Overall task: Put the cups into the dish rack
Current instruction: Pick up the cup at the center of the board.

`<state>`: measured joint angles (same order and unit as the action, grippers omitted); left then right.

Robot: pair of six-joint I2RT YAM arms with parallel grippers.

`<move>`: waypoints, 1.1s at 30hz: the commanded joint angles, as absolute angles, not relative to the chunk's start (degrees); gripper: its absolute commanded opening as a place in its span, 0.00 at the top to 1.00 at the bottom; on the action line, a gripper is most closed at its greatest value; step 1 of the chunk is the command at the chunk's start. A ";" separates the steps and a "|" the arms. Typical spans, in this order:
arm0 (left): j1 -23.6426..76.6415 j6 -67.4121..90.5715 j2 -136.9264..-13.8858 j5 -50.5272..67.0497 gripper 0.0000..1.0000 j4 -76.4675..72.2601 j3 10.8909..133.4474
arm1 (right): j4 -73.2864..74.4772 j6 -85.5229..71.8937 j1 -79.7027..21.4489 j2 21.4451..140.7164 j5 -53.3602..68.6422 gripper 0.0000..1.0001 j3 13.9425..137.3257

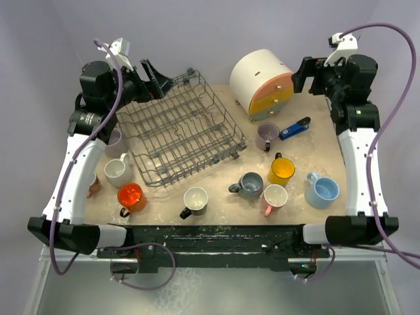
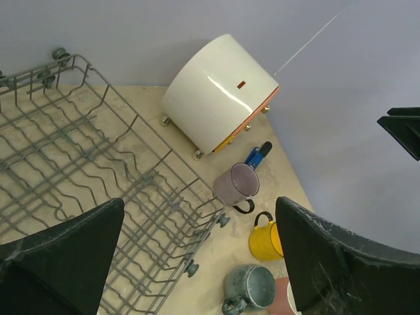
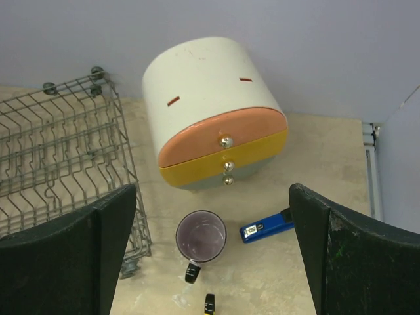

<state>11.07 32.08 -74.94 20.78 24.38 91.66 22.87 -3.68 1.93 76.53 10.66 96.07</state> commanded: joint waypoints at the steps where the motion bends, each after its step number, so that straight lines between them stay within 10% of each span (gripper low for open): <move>1: 8.99 31.88 -76.56 23.44 0.01 20.15 92.15 | 23.07 -6.48 3.35 80.57 11.75 0.00 101.09; 18: 5.05 39.61 -76.72 27.71 0.01 4.68 76.49 | 2.72 5.88 5.76 72.35 41.44 0.00 78.99; 33: 8.94 47.27 -77.68 27.73 0.01 -4.92 65.80 | 24.41 42.50 5.83 76.88 49.28 0.00 72.22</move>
<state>7.51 44.53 -78.11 27.75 1.72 67.51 16.47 29.39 5.65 73.45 45.65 71.72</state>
